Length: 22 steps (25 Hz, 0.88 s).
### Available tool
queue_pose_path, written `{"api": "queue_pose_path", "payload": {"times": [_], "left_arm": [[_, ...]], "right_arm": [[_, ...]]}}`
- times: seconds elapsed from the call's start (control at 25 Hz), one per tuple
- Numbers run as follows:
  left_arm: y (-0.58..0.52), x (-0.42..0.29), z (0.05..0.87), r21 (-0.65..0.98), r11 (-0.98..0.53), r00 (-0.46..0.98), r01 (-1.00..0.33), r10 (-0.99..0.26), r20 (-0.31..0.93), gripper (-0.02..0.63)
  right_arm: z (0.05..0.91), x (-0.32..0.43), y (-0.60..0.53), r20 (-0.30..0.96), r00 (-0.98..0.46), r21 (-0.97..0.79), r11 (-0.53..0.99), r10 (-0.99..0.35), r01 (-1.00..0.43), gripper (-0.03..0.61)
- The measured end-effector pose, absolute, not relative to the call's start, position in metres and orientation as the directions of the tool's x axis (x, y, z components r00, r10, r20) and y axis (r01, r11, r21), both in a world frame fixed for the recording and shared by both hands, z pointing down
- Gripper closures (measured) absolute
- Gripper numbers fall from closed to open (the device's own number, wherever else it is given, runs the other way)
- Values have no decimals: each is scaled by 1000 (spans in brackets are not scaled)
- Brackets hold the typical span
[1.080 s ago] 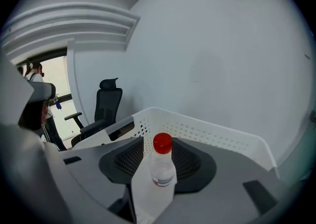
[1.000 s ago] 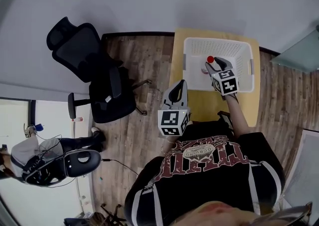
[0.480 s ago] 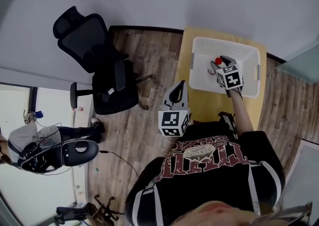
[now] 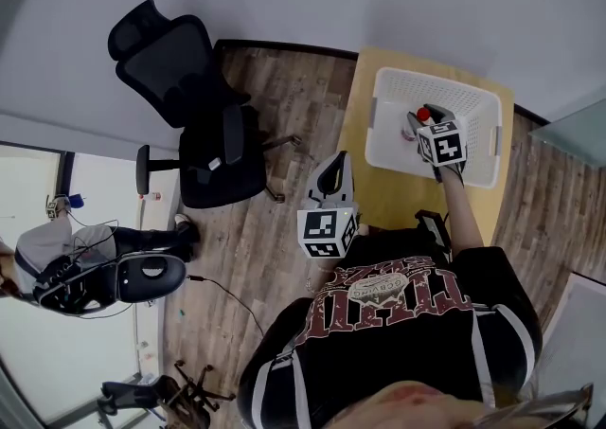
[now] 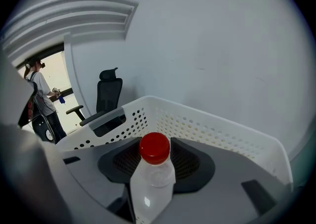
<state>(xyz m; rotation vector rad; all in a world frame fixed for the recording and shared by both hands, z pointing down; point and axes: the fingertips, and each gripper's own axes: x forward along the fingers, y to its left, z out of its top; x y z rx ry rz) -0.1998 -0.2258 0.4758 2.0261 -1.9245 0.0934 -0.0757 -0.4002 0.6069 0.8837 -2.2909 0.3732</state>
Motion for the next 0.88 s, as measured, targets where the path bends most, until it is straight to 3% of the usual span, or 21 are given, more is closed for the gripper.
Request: {"api": "queue_pose_path", "payload": {"times": [0.88], "left_arm": [[-198,-174,461,181,-52,100,-982,-960,263,586]], "right_arm": [[560,-64,-374,570,-622,13,762,-537,-647,411]]}}
